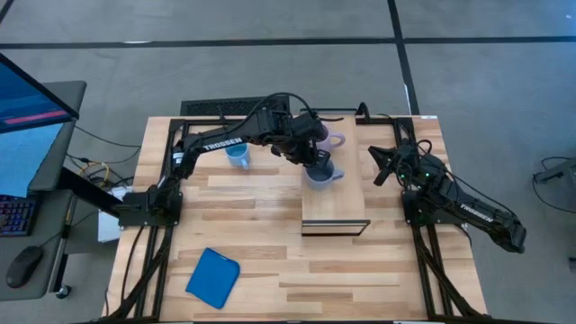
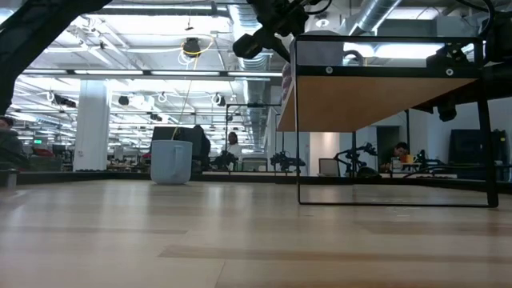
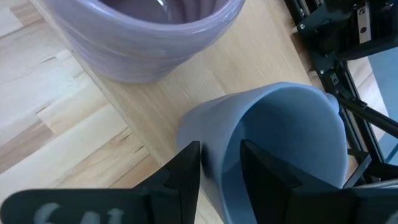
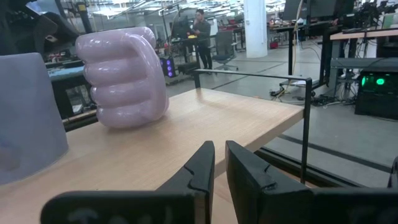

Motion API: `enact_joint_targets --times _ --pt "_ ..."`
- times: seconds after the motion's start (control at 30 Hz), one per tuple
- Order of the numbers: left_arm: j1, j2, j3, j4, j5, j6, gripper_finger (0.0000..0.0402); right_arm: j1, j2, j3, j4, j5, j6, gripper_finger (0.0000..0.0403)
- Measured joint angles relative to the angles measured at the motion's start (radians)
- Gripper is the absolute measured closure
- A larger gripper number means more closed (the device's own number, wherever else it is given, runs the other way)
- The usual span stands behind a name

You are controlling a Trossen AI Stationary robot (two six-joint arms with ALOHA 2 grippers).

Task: Stack small to large cups/mugs on shelf
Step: Put the blue mug on the shelf

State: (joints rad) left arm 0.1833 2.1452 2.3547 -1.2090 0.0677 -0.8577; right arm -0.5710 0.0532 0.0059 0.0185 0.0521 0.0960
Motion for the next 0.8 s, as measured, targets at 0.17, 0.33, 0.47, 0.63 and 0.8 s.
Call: enact_joint_targets --times 0.17,0.33,0.47,0.63,0.8 --pt "0.0 0.0 0.0 -0.021 0.006 -0.001 0.0297 0.0 0.0 0.0 0.0 0.0 0.0 0.0339" --pt "0.0 0.0 0.0 -0.05 0.007 -0.019 0.0297 0.0 0.0 0.0 0.0 0.0 0.0 0.0339" --pt "0.0 0.0 0.0 -0.058 0.006 -0.02 0.0297 0.0 0.0 0.0 0.0 0.0 0.0 0.0339" --pt "0.0 0.0 0.0 -0.058 0.006 -0.02 0.0297 0.0 0.0 0.0 0.0 0.0 0.0 0.0339" --pt "0.0 0.0 0.0 -0.058 0.006 -0.02 0.0297 0.0 0.0 0.0 0.0 0.0 0.0 0.0339"
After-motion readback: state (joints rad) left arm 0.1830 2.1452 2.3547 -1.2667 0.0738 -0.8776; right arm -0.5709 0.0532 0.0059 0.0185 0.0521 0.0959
